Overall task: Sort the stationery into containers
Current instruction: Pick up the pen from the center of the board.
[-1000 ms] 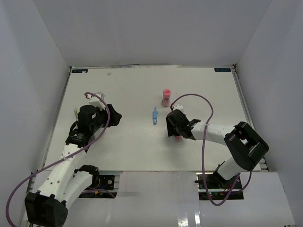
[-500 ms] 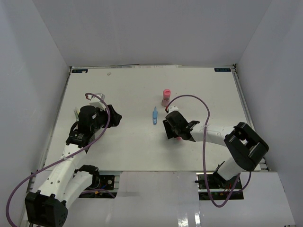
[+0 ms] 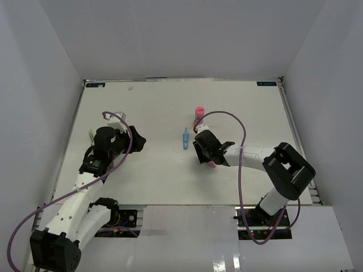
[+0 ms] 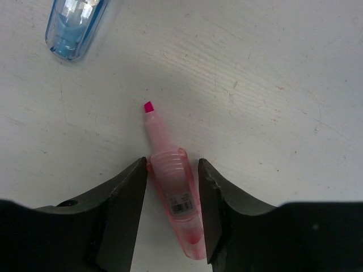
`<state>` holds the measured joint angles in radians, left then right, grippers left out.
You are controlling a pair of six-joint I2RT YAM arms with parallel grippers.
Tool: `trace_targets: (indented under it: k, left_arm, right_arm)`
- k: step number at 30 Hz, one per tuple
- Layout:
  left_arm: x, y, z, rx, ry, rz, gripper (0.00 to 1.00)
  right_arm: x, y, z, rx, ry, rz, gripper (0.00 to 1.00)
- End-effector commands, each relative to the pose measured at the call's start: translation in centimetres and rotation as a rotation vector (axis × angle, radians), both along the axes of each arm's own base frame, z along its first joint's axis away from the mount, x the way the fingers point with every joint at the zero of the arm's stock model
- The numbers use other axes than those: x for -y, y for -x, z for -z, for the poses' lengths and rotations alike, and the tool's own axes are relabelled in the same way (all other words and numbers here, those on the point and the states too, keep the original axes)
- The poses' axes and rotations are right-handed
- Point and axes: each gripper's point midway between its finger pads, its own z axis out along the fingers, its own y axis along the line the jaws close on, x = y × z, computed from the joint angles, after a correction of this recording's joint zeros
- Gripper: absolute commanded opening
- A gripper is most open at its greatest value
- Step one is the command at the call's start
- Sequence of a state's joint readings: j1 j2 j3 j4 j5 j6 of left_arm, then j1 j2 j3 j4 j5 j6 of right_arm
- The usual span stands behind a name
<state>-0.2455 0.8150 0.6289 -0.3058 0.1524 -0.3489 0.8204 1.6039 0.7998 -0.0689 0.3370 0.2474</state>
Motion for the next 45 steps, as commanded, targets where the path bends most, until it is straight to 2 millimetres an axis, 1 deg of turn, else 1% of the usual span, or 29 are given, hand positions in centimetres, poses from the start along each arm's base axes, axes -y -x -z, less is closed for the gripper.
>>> trace_targets:
  k: [1, 4, 7, 8, 10, 13, 14, 16, 17, 19, 21, 22, 23, 25, 26, 27, 28, 30, 31, 32, 33, 34, 35, 36, 40, 41, 42, 43, 45]
  left_arm:
    - [0.1, -0.1, -0.4, 0.024, -0.002, 0.009, 0.72]
    - [0.2, -0.1, -0.4, 0.023, 0.000, 0.014, 0.72]
    - [0.4, 0.0, -0.4, 0.022, 0.004, 0.023, 0.72]
    - [0.5, 0.0, -0.4, 0.022, 0.006, 0.028, 0.72]
    - [0.8, 0.1, -0.5, 0.023, 0.014, 0.044, 0.72]
    - [1.3, 0.2, -0.7, 0.026, 0.029, 0.073, 0.72]
    - [1.6, 0.2, -0.7, 0.024, 0.039, 0.086, 0.72]
    - [2.4, 0.5, -1.0, 0.019, 0.068, 0.129, 0.72]
    - [2.8, 0.7, -1.0, 0.011, 0.083, 0.147, 0.72]
    - [4.0, 1.3, -1.3, -0.017, 0.140, 0.203, 0.72]
    - [4.8, 1.8, -1.9, -0.030, 0.183, 0.240, 0.73]
    - [5.2, 1.9, -2.2, -0.041, 0.217, 0.247, 0.73]
    - [6.0, 2.4, -2.7, -0.054, 0.250, 0.290, 0.73]
    - [6.8, 2.7, -3.6, -0.070, 0.314, 0.311, 0.73]
    - [7.3, 2.9, -4.2, -0.077, 0.340, 0.334, 0.73]
    - [7.7, 3.0, -4.7, -0.077, 0.360, 0.346, 0.73]
    - [8.3, 3.1, -5.3, -0.081, 0.393, 0.354, 0.73]
    - [9.4, 3.3, -6.3, -0.085, 0.423, 0.384, 0.73]
    - [9.8, 3.1, -6.8, -0.086, 0.444, 0.382, 0.73]
    - [10.2, 2.8, -6.6, -0.099, 0.444, 0.369, 0.73]
    - [11.3, 3.0, -7.4, -0.097, 0.449, 0.392, 0.73]
    - [11.8, 2.9, -7.7, -0.103, 0.459, 0.388, 0.73]
    - [12.4, 2.8, -7.8, -0.109, 0.460, 0.390, 0.73]
    - [13.5, 2.6, -8.0, -0.111, 0.459, 0.393, 0.73]
    - [15.8, 1.9, -7.7, -0.127, 0.449, 0.369, 0.73]
    - [16.2, 1.7, -7.6, -0.125, 0.444, 0.363, 0.72]
    - [16.9, 2.0, -7.6, -0.127, 0.439, 0.372, 0.71]
    - [17.2, 1.2, -7.2, -0.125, 0.423, 0.345, 0.71]
    - [17.9, 1.1, -7.0, -0.128, 0.412, 0.348, 0.68]
  right_arm:
    - [1.5, 0.8, 1.6, -0.042, 0.088, -0.004, 0.46]
    - [1.7, 0.9, 1.5, -0.038, 0.088, 0.003, 0.44]
    - [1.9, 0.8, 0.9, -0.025, 0.089, 0.007, 0.44]
    - [2.0, 0.8, 0.5, -0.016, 0.086, 0.005, 0.38]
    - [1.8, 0.7, 0.0, -0.009, 0.073, 0.001, 0.35]
    - [1.3, 0.7, -1.2, 0.009, 0.039, -0.013, 0.35]
    - [1.1, 0.6, -1.8, 0.022, 0.017, -0.023, 0.35]
    - [0.7, 0.5, -2.6, 0.040, -0.010, -0.036, 0.34]
    - [0.4, 0.5, -3.5, 0.057, -0.038, -0.049, 0.32]
    - [-0.1, 0.4, -4.4, 0.088, -0.073, -0.073, 0.32]
    - [-0.8, 0.5, -5.9, 0.124, -0.131, -0.098, 0.32]
    - [-1.0, 0.6, -6.2, 0.139, -0.154, -0.116, 0.32]
    - [-2.0, 0.5, -7.7, 0.175, -0.214, -0.145, 0.32]
    - [-2.8, 0.6, -8.9, 0.219, -0.279, -0.185, 0.32]
    - [-3.4, 0.9, -10.2, 0.242, -0.325, -0.213, 0.32]
    - [-3.7, 1.1, -10.8, 0.260, -0.350, -0.231, 0.32]
    - [-4.0, 1.1, -12.0, 0.299, -0.390, -0.249, 0.32]
    - [-4.7, 1.5, -13.1, 0.325, -0.437, -0.288, 0.32]
    - [-5.0, 1.5, -14.1, 0.354, -0.464, -0.301, 0.32]
    - [-5.4, 1.7, -14.6, 0.362, -0.482, -0.322, 0.32]
    - [-5.7, 1.8, -15.1, 0.373, -0.496, -0.333, 0.32]
    - [-5.9, 2.0, -15.7, 0.387, -0.510, -0.349, 0.32]
    - [-6.2, 1.9, -16.4, 0.408, -0.529, -0.358, 0.32]
    - [-6.3, 2.0, -16.8, 0.420, -0.539, -0.366, 0.33]
    - [-6.9, 2.2, -18.5, 0.460, -0.579, -0.390, 0.33]
    - [-7.0, 2.2, -18.6, 0.464, -0.581, -0.392, 0.33]
    - [-7.1, 2.2, -19.0, 0.476, -0.590, -0.396, 0.33]
    - [-7.2, 2.2, -19.0, 0.474, -0.592, -0.397, 0.33]
    - [-7.3, 2.2, -19.3, 0.480, -0.599, -0.398, 0.33]
